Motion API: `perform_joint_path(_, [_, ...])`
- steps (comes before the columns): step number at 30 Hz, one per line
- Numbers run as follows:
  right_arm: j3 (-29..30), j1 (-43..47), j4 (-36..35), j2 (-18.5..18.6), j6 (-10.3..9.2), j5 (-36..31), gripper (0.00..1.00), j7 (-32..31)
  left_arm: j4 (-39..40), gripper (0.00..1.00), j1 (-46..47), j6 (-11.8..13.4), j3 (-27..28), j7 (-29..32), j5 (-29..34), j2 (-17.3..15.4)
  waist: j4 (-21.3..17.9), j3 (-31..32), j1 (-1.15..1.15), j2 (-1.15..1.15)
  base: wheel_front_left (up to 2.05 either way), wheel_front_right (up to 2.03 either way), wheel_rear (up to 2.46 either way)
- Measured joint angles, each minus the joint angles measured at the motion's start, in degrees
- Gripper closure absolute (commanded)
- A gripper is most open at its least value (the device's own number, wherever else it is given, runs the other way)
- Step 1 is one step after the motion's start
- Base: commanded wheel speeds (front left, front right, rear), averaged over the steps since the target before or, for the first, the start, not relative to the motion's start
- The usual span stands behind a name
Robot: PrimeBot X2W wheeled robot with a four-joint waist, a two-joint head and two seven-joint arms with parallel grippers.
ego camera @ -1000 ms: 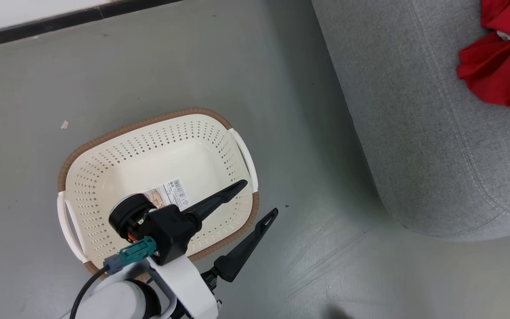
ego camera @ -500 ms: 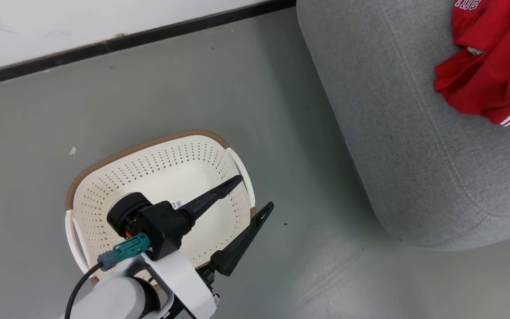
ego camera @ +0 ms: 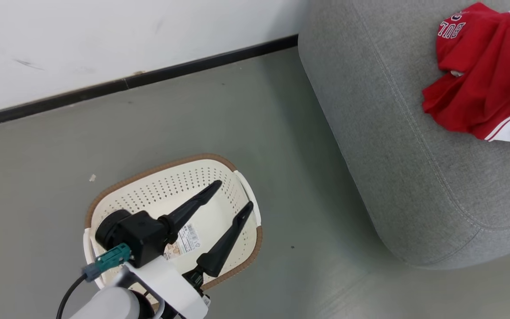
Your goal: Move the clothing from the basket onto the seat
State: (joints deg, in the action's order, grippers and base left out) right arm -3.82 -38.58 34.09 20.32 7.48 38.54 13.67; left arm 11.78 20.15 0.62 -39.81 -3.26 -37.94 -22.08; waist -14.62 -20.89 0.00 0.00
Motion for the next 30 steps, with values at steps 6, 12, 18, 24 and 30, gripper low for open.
perform_joint_path(6, [-3.96, 2.36, -4.57, 0.04, 0.01, -3.21, 0.00, 0.47, -1.67, 0.00, -2.41, 1.85, 1.56, -2.45, -0.86, 0.29, 1.33, 2.55, 0.00, 0.00, 0.00, 0.00, 0.00])
perform_joint_path(12, [-7.06, 4.55, -8.37, -0.64, 0.01, -5.72, 0.00, 0.52, -3.47, 0.00, -4.41, 3.33, 3.30, -4.69, -1.37, 0.59, 3.28, 4.81, 0.00, 0.00, 0.00, 0.00, 0.00])
perform_joint_path(18, [-10.80, 7.58, -10.06, -2.52, 0.01, -7.38, 0.00, 0.53, -5.34, 0.00, -6.36, 4.86, 5.68, -7.19, -2.20, 1.01, 5.74, 6.74, 0.00, 0.00, 0.00, 0.00, 0.00])
perform_joint_path(24, [-14.62, 10.96, -11.27, -4.24, 0.01, -9.31, 0.00, 0.53, -7.44, 0.00, -7.73, 6.37, 7.95, -8.46, -3.03, 1.85, 8.51, 8.43, 0.00, 0.00, 0.00, 0.00, 0.00])
perform_joint_path(30, [-15.73, 12.71, -12.07, -5.00, 0.01, -10.15, 0.00, 0.52, -9.95, 0.00, -8.67, 7.34, 10.02, -9.00, -4.59, 2.07, 10.86, 9.74, 0.00, 0.00, 0.00, 0.00, 0.00])
